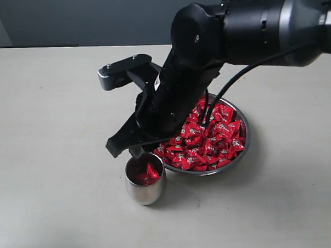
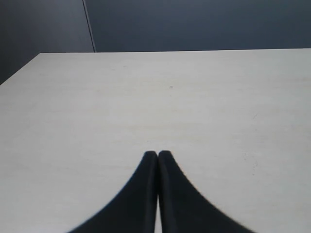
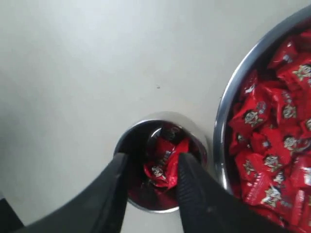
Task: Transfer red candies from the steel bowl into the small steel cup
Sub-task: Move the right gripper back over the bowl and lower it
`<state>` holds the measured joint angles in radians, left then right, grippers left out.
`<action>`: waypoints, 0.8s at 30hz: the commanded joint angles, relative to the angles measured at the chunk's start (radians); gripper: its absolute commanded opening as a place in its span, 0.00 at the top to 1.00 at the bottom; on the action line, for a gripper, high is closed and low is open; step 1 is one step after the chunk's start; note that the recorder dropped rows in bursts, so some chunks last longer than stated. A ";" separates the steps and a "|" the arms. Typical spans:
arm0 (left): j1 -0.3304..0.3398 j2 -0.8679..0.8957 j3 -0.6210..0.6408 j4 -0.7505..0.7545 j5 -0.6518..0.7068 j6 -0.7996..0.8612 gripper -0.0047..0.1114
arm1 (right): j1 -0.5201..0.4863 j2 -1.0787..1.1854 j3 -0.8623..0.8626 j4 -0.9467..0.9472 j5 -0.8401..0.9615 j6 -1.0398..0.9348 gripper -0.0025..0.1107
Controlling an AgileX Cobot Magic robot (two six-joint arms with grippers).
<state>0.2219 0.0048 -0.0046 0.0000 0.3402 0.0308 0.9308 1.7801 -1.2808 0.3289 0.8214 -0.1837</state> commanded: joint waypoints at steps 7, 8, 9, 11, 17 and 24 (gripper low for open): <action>-0.005 -0.005 0.005 -0.006 -0.010 -0.001 0.96 | -0.003 -0.067 -0.001 -0.454 -0.011 0.249 0.68; -0.005 -0.005 0.005 -0.006 -0.010 -0.001 0.96 | -0.003 -0.067 -0.001 -0.483 -0.004 0.278 0.68; -0.005 -0.005 0.005 -0.006 -0.010 -0.001 0.96 | -0.003 -0.065 -0.001 -0.526 0.000 0.298 0.68; -0.005 -0.005 0.005 -0.006 -0.010 -0.001 0.96 | -0.003 -0.063 -0.001 -0.590 -0.001 0.337 0.68; -0.005 -0.005 0.005 -0.006 -0.010 -0.001 0.96 | -0.036 -0.024 -0.001 -0.717 -0.001 0.438 0.68; -0.005 -0.005 0.005 -0.006 -0.010 -0.001 0.96 | -0.108 0.058 -0.001 -0.683 -0.036 0.445 0.68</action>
<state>0.2219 0.0048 -0.0046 0.0000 0.3402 0.0308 0.8435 1.8095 -1.2808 -0.3634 0.8130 0.2548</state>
